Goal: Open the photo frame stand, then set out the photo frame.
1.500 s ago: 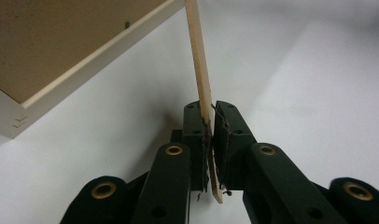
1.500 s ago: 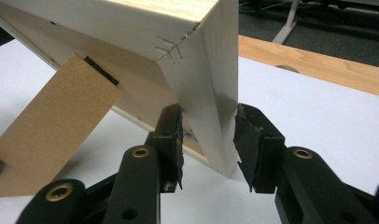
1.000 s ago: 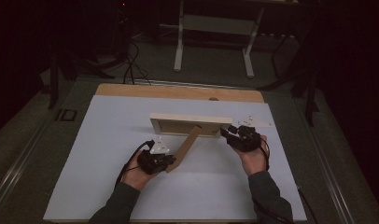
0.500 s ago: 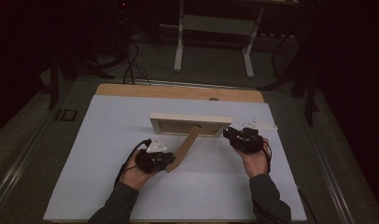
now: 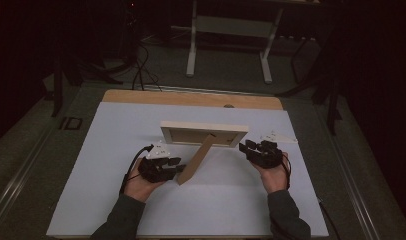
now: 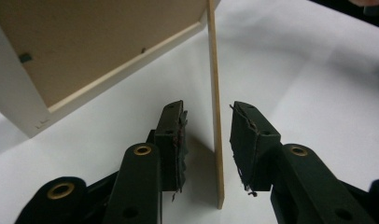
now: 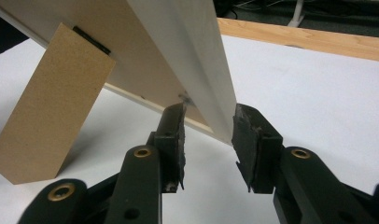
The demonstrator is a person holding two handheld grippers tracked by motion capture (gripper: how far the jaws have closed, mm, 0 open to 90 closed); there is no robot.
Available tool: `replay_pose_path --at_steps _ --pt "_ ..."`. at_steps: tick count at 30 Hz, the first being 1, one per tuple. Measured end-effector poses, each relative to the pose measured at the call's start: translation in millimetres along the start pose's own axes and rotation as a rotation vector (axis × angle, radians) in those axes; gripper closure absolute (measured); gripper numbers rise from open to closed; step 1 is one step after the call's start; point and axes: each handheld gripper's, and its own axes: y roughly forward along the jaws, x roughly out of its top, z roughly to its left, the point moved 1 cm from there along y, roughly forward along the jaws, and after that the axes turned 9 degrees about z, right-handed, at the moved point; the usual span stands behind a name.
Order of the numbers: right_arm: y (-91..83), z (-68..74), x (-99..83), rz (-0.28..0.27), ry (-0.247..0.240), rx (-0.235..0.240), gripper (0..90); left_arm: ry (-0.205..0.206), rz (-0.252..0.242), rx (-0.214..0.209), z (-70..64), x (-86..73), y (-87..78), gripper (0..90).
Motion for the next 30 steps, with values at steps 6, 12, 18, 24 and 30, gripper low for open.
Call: replay_pose_path --at_steps 6,12,18,24,30 --pt "-2.5 -3.7 -3.6 -0.003 0.019 0.003 62.0 -0.022 -0.027 0.017 4.5 -1.3 -8.0 63.7" --pt "-3.0 -7.1 -9.3 0.008 0.03 0.001 61.8 -0.044 -0.066 0.043 8.2 -1.3 -18.8 63.5" --pt "-1.1 -9.5 -13.4 0.022 0.042 0.0 61.7 -0.064 -0.104 0.064 11.2 -0.7 -29.3 63.3" --pt "1.1 -11.6 -15.6 0.03 0.047 0.0 61.1 -0.078 -0.116 0.076 13.0 -1.2 -33.8 62.4" --pt "0.6 -12.8 -15.2 0.029 0.05 -0.003 61.3 -0.098 -0.132 0.076 13.8 -0.3 -39.1 63.0"
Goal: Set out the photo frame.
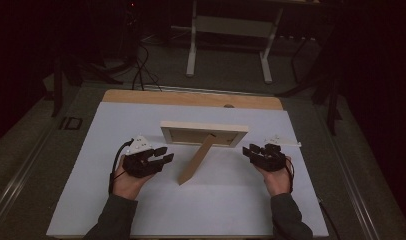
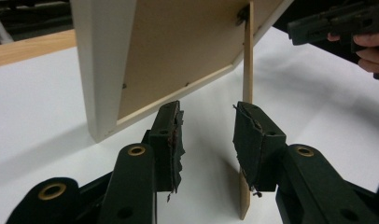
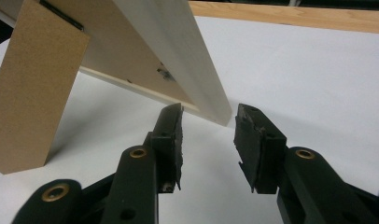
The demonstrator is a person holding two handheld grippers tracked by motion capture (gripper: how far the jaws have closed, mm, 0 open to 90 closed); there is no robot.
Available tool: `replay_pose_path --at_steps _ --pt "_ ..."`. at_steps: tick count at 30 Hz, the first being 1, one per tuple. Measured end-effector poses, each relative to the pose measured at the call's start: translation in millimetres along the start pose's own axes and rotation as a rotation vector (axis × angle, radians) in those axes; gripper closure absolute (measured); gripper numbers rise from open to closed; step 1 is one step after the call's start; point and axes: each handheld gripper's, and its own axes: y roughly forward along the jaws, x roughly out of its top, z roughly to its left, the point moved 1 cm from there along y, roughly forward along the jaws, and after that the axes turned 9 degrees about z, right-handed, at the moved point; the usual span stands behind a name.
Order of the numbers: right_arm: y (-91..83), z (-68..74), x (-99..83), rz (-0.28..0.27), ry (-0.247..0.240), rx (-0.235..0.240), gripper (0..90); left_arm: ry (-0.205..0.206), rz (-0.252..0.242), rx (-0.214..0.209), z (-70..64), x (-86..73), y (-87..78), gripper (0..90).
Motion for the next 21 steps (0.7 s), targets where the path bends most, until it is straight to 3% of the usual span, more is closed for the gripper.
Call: replay_pose_path --at_steps 6,10,21 --pt "-1.6 -1.9 0.0 0.005 0.012 -0.016 63.4 -0.025 -0.01 -0.021 0.3 3.6 -5.6 65.8" --pt "-1.8 -2.6 1.9 0.012 0.009 -0.019 64.1 -0.031 -0.021 -0.012 0.7 6.3 -10.1 64.9" --pt "-3.1 -4.2 9.3 0.011 -0.007 -0.02 77.1 -0.028 -0.018 0.01 1.1 16.2 -11.1 65.5"
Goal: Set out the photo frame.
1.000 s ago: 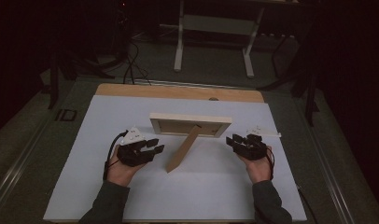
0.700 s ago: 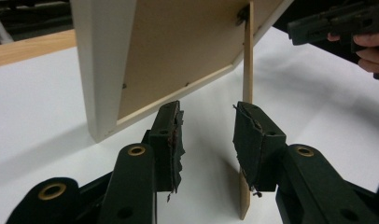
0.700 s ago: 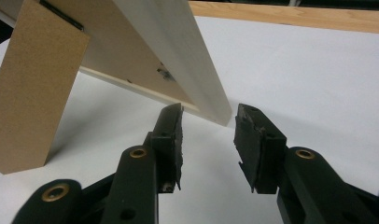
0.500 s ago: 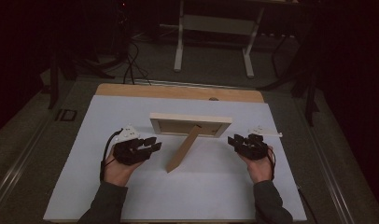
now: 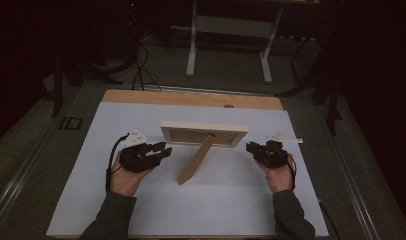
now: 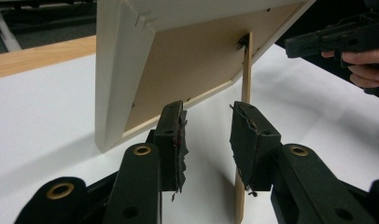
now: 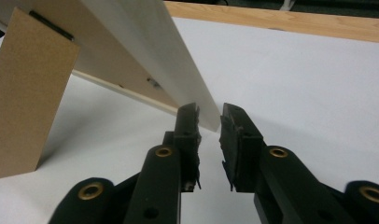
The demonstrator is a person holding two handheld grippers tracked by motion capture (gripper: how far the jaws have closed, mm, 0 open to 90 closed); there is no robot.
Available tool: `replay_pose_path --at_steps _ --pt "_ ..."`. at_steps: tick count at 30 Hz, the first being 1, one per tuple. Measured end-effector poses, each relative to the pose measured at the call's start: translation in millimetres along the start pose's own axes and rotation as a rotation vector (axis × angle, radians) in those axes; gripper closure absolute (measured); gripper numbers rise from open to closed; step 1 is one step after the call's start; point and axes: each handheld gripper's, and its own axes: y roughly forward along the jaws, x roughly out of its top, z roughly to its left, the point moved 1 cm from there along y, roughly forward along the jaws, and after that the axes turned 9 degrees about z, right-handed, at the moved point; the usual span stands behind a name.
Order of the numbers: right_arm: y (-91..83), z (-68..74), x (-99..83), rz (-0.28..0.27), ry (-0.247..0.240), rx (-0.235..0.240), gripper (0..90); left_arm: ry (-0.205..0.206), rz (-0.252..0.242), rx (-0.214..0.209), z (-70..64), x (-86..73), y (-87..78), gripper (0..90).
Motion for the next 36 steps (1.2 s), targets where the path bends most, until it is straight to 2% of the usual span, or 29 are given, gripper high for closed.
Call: replay_pose_path --at_steps 3,4,6,15,20,25,36 --pt "-0.3 -1.2 1.4 -0.002 0.001 -0.002 80.2 0.002 -0.003 0.002 -0.5 3.1 0.5 66.1" --pt "-1.2 -2.7 3.4 -0.003 -0.001 -0.012 85.2 -0.002 -0.007 0.005 -0.7 6.0 1.4 66.5" --pt "-1.2 -4.2 5.1 -0.004 0.0 -0.019 87.5 -0.002 -0.008 0.008 -0.2 8.4 2.6 67.4" --pt "4.2 -9.4 9.8 -0.002 0.005 -0.015 89.6 -0.016 -0.004 0.038 2.7 13.9 9.1 72.7" --pt "10.9 -12.7 12.8 0.004 0.017 -0.006 89.7 -0.021 -0.004 0.065 3.7 18.0 13.6 78.9" --pt "17.0 -13.1 16.3 0.005 0.025 0.01 89.6 -0.019 -0.01 0.085 2.7 22.7 17.0 90.0" --pt "21.4 -13.1 23.2 -0.007 0.033 0.037 89.6 -0.025 -0.001 0.103 0.8 30.5 24.9 90.0"
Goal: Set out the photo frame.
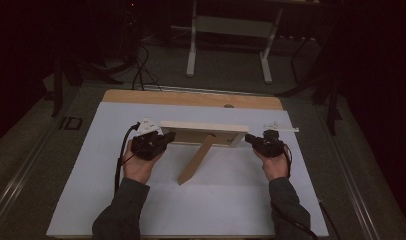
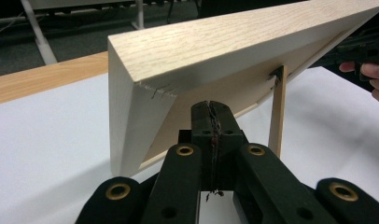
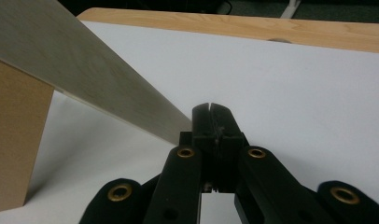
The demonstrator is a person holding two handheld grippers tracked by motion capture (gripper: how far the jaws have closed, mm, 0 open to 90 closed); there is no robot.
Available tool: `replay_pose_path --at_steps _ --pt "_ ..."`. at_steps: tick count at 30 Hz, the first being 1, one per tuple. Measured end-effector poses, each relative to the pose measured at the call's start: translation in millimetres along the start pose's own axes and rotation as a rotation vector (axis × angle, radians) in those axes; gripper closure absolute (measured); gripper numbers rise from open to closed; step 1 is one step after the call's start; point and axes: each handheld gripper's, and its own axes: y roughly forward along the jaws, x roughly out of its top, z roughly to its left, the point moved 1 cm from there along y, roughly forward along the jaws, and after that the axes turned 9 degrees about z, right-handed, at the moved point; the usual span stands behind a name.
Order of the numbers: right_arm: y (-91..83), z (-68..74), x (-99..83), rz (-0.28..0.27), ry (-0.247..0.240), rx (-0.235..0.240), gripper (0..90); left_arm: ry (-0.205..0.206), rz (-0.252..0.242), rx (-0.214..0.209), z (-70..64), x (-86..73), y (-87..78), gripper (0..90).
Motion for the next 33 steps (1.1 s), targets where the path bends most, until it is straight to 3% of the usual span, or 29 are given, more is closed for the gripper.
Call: replay_pose_path --at_steps 9,17,33 --pt "2.9 2.1 4.3 -0.011 0.012 0.027 89.5 0.019 0.005 0.039 -2.7 4.6 2.3 90.0" --pt "1.6 1.9 9.3 -0.03 0.028 0.052 88.6 0.007 0.004 0.047 -1.2 5.2 4.8 90.0" --pt "-7.3 6.4 20.4 -0.059 0.017 0.08 87.9 0.01 0.008 0.054 -4.7 9.0 7.6 90.0"
